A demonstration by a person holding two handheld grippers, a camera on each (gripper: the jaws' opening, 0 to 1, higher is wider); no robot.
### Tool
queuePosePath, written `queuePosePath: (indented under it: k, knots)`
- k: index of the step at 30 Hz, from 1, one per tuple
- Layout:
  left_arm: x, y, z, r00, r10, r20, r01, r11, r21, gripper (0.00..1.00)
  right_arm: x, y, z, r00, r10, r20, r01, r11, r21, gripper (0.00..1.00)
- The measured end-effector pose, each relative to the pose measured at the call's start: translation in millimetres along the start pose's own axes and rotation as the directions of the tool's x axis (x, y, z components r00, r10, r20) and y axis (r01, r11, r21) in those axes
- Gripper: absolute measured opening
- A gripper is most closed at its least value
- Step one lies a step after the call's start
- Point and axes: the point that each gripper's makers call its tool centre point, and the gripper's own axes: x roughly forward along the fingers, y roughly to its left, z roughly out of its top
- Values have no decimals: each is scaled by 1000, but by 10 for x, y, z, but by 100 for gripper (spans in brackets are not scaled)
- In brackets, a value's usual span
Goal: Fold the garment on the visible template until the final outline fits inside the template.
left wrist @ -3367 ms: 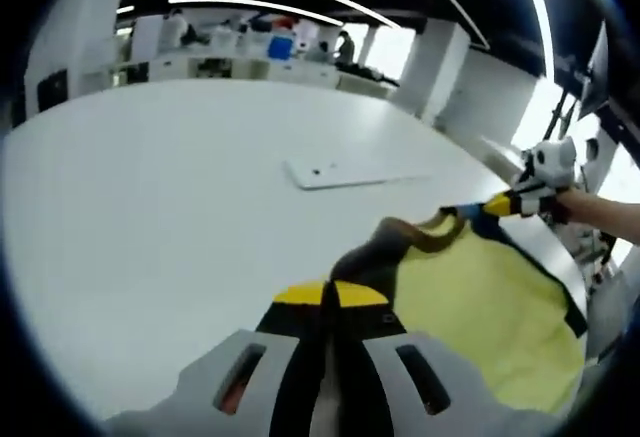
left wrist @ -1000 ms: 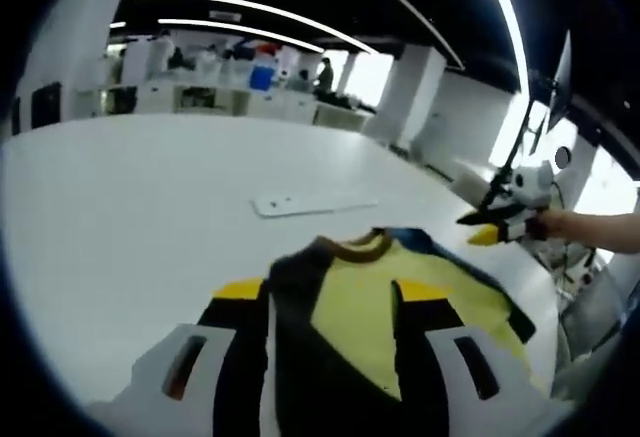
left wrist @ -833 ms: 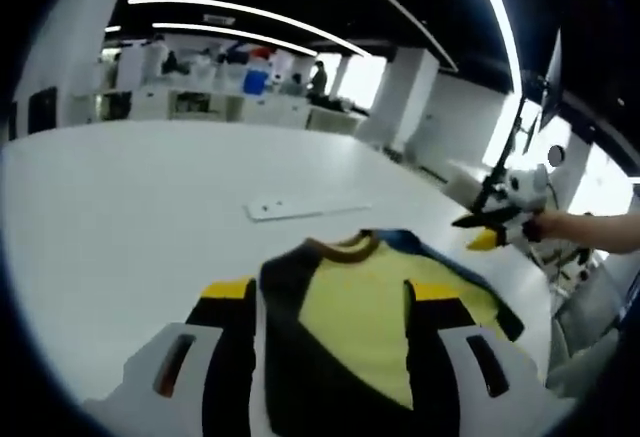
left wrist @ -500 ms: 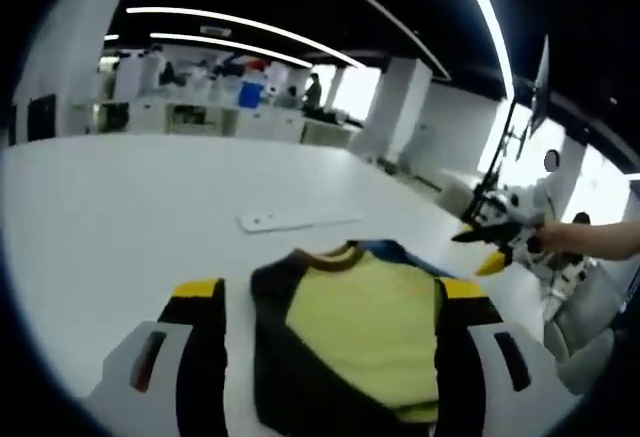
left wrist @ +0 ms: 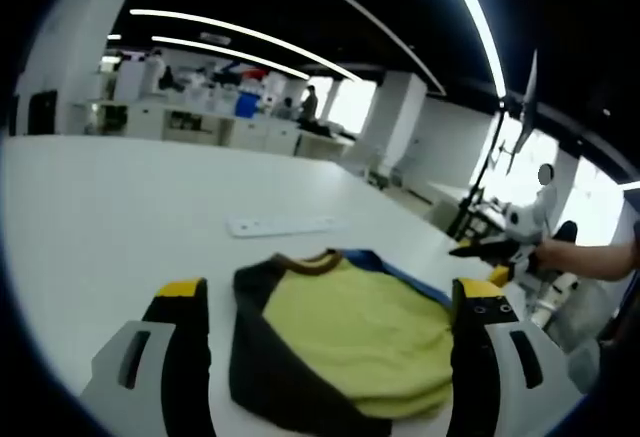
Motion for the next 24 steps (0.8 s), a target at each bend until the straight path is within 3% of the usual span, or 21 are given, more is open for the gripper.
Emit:
queuePosePath:
  k: [12, 24]
  knots:
    - [-301, -117, -169, 1000, 17, 9, -17, 1000, -3, 95, -236, 114, -123, 999, -18, 39, 16, 999, 39, 96]
    - [-568, -205, -388, 998, 24, -55, -22, 998, 51, 94, -461, 194, -296, 998, -44, 47, 42, 997, 58, 95]
